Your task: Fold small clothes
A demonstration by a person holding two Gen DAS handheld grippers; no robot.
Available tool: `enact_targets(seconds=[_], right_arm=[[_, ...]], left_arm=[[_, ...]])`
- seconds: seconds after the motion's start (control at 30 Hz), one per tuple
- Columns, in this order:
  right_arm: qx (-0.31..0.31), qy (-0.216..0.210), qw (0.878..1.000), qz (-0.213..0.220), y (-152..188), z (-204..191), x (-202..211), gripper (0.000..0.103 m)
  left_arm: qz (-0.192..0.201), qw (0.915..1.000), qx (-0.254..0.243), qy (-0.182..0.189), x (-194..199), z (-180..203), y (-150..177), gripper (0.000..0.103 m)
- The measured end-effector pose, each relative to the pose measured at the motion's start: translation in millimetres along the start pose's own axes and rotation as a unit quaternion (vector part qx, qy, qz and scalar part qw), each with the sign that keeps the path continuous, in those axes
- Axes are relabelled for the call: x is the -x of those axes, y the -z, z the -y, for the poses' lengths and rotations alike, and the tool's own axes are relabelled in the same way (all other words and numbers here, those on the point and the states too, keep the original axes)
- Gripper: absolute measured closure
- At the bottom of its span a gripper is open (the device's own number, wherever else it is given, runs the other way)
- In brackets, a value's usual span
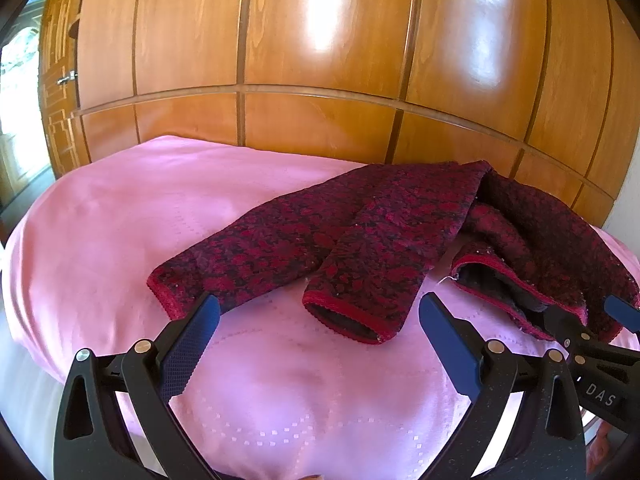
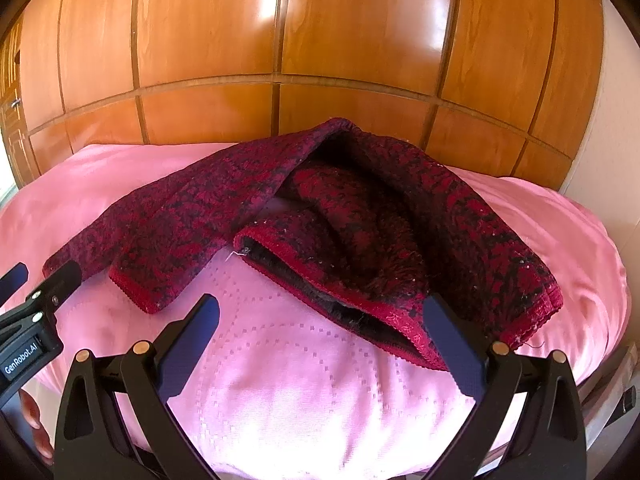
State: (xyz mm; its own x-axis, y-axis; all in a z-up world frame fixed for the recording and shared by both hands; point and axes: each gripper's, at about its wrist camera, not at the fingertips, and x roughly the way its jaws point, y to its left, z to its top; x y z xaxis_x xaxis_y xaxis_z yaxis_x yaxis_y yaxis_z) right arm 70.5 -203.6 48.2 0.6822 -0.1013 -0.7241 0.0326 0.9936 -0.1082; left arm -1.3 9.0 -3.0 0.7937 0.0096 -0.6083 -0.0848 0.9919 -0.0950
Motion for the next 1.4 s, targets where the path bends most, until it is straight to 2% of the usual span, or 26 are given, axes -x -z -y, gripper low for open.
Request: enact_targets(seconds=[1.2,1.3,1.4], right_arm=[[0.024,-0.020,0.999,-0.016,10,-18,-11,0.002],[0.016,-0.032,0.999,-0.021,11,-15,-13,0.002],[-0.006,-0.072,0.997,-0.029,14,-10,-15,0.002]], left_arm=[[-0.010,0.9997,0.010,-0.017,-2,-16,1,0.004],[-0.005,0.9996,0.008,-0.025,-1,-18,0,0.004],[0.004,0.9994,0.006,-0.034,2,-22,-3,0.004]])
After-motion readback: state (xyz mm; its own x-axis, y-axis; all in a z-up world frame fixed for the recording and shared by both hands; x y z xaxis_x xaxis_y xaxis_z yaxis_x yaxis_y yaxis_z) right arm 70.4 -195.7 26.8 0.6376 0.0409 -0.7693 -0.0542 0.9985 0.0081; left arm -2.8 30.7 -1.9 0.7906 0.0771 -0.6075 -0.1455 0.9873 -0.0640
